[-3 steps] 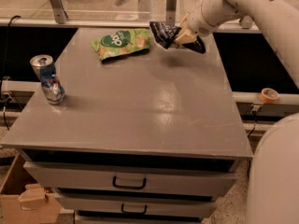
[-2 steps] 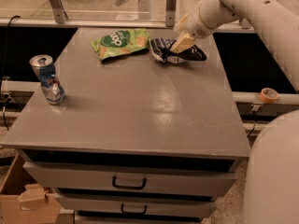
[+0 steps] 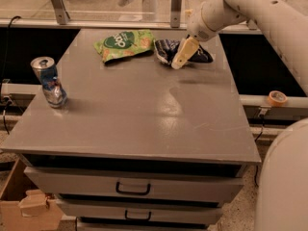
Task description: Move blue chip bag near green rice chip bag
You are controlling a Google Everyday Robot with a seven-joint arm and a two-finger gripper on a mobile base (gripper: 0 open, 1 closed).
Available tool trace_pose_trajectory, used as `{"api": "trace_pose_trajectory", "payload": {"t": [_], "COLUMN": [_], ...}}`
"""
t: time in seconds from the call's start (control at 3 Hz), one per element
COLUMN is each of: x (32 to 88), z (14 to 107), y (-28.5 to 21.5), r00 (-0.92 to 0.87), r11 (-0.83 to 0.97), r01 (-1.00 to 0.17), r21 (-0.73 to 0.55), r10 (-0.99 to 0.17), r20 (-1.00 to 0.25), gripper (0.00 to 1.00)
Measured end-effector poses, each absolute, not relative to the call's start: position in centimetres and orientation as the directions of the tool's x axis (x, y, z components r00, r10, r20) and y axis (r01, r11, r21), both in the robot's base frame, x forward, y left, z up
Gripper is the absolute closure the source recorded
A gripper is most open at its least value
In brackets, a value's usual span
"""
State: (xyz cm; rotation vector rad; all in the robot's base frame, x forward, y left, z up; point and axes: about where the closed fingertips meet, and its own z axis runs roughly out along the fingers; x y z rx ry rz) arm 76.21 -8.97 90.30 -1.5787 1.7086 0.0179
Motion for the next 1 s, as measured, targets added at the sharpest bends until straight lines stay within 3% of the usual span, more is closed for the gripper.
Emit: {"api": "trace_pose_trajectory", "payload": {"t": [0.33,0.67,1.0], "x": [74.7,71.9,67.4], "z": [94.1,101.3,111.0], "y": [-11.1,-16.0,-22.6], "r00": [0.108,0.172,0.287], "r11": [0.263,0.317,0.398], "r01": [-0.838,-0.803,-0.698], "r21": [-0.479,-0.505,-0.595], "r10": [-0.78,-0.687,-0.606], "r20": [-0.617,-0.706,-0.742], "gripper": [0.0,0.0,0.0]}}
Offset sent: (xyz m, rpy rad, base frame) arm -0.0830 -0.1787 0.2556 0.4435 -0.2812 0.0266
